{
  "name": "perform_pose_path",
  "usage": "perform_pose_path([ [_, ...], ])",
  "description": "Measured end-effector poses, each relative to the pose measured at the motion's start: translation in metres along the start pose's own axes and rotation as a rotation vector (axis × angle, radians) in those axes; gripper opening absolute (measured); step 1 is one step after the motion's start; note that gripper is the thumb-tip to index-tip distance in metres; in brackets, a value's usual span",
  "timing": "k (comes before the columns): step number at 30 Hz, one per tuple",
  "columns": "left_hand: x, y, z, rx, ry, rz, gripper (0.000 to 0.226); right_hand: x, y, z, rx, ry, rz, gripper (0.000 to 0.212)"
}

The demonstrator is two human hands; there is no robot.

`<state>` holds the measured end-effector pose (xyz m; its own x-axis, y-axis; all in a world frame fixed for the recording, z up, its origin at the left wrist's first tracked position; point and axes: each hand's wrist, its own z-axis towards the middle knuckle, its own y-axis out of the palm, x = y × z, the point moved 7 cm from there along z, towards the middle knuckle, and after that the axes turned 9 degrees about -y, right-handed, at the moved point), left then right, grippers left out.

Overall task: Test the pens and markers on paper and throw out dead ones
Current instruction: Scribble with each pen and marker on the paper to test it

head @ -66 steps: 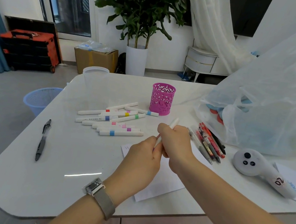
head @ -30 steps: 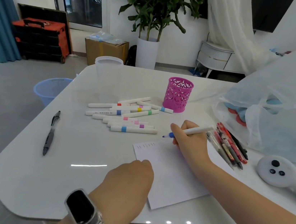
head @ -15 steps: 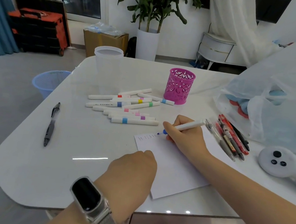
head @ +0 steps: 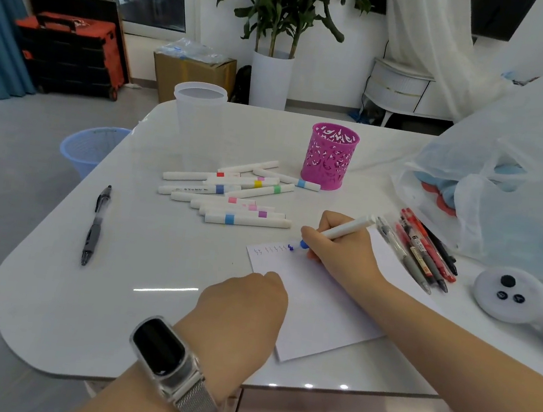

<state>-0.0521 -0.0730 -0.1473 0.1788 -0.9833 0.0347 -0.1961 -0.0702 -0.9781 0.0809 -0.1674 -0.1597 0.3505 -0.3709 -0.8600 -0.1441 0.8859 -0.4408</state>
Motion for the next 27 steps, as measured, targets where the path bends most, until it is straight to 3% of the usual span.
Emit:
perform_pose_path([
  [6, -0.001, 0.001, 0.003, -0.016, 0.001, -0.003, 0.026, 0.0, -0.002, 0.0, 0.009, 0.029, 0.019, 0.028],
  [11, -0.009, 0.003, 0.009, -0.067, -0.015, -0.1, 0.032, -0.001, -0.031, 0.001, 0.282, 0.131, 0.303, 0.027],
  [14, -0.019, -0.008, 0.012, -0.094, -0.072, -0.258, 0.034, -0.011, -0.047, -0.001, 0.353, 0.145, 0.399, 0.025],
  [20, -0.041, -0.037, 0.014, 0.08, -0.217, -0.605, 0.024, -0.042, -0.052, -0.008, 0.24, 0.076, 0.384, 0.018],
  [24, -0.045, -0.048, 0.012, 0.215, -0.198, -0.787, 0.008, -0.051, -0.044, -0.015, 0.167, 0.165, 0.52, 0.029],
  [27, -0.044, -0.054, 0.01, 0.304, -0.173, -0.825, 0.012, -0.063, -0.037, -0.02, 0.093, 0.133, 0.547, 0.028],
])
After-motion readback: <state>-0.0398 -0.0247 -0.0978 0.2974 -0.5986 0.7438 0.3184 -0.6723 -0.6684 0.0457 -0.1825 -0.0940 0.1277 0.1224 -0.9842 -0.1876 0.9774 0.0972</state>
